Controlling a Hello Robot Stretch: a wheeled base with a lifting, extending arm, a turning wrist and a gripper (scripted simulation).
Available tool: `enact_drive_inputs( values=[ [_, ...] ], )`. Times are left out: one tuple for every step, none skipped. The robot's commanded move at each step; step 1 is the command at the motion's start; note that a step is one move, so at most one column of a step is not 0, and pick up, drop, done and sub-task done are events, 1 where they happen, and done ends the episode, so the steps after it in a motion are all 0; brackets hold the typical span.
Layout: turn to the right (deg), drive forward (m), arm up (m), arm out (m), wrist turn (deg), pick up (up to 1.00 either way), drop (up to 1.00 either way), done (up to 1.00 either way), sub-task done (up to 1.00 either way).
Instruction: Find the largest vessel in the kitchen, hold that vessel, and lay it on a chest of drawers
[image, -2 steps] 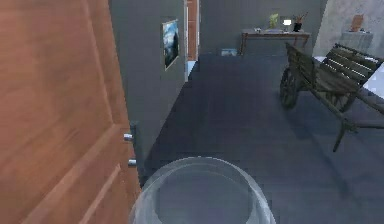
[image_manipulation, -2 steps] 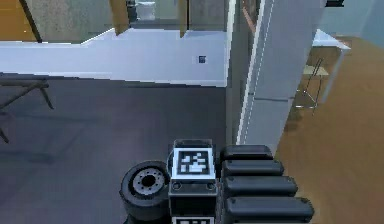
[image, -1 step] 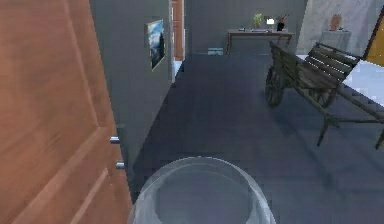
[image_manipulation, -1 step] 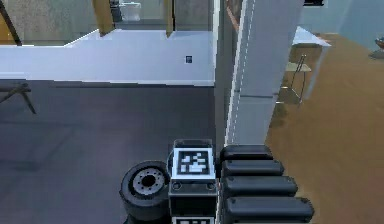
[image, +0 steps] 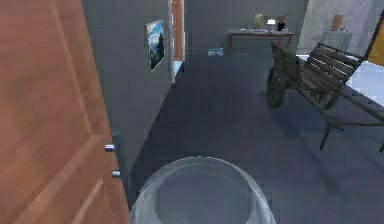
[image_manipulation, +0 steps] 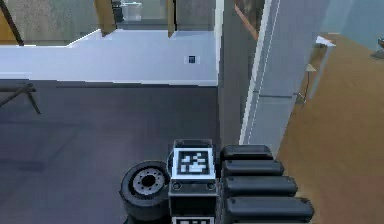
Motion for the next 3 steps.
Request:
enact_drive_inputs(
  values=[
    [0.0,1.00,0.00,0.00,0.0,0.00,0.00,0.00,0.00],
    [0.0,1.00,0.00,0.00,0.0,0.00,0.00,0.00,0.00],
    [0.0,1.00,0.00,0.00,0.0,0.00,0.00,0.00,0.00]
  ],
)
